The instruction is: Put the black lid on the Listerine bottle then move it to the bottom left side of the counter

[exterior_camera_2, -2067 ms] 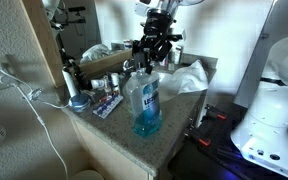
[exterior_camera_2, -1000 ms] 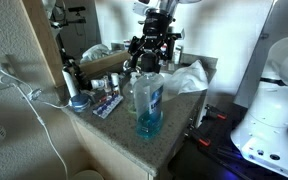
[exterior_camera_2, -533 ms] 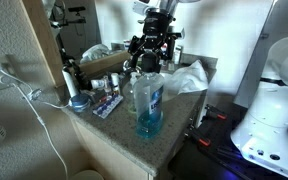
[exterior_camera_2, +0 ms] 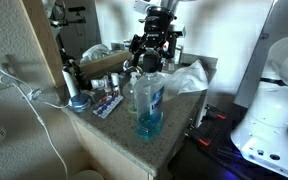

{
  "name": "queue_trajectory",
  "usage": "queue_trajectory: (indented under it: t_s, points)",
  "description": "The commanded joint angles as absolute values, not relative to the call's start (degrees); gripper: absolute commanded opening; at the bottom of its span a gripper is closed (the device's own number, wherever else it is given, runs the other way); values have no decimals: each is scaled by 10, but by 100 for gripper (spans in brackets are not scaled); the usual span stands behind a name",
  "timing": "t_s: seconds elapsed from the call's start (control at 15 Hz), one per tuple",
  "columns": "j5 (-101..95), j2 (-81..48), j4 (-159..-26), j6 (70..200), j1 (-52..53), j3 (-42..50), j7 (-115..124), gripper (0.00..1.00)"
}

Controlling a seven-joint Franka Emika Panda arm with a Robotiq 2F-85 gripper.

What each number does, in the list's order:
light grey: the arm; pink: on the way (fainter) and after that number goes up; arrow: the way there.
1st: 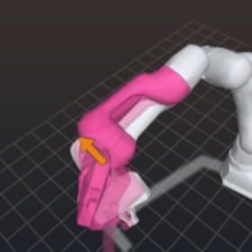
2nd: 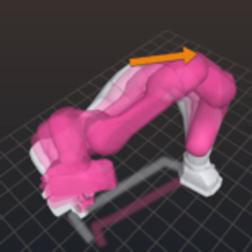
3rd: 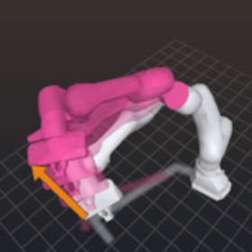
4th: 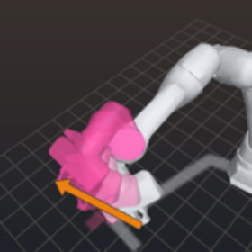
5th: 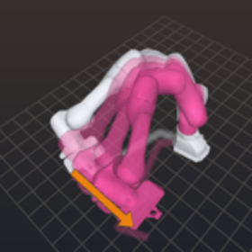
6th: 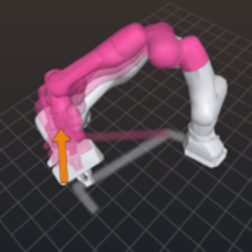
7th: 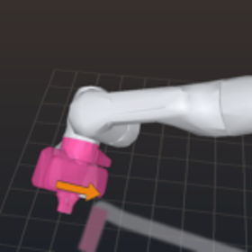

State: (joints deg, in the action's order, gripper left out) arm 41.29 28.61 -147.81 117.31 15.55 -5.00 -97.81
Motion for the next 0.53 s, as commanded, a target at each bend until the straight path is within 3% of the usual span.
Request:
queue_trajectory:
  t_s: [0.0, 0.47]
  points:
    - [408, 293, -1468, 1140, 158, -35, -994, 100]
    - [422, 296, -1459, 1094, 159, -16, -1041, 100]
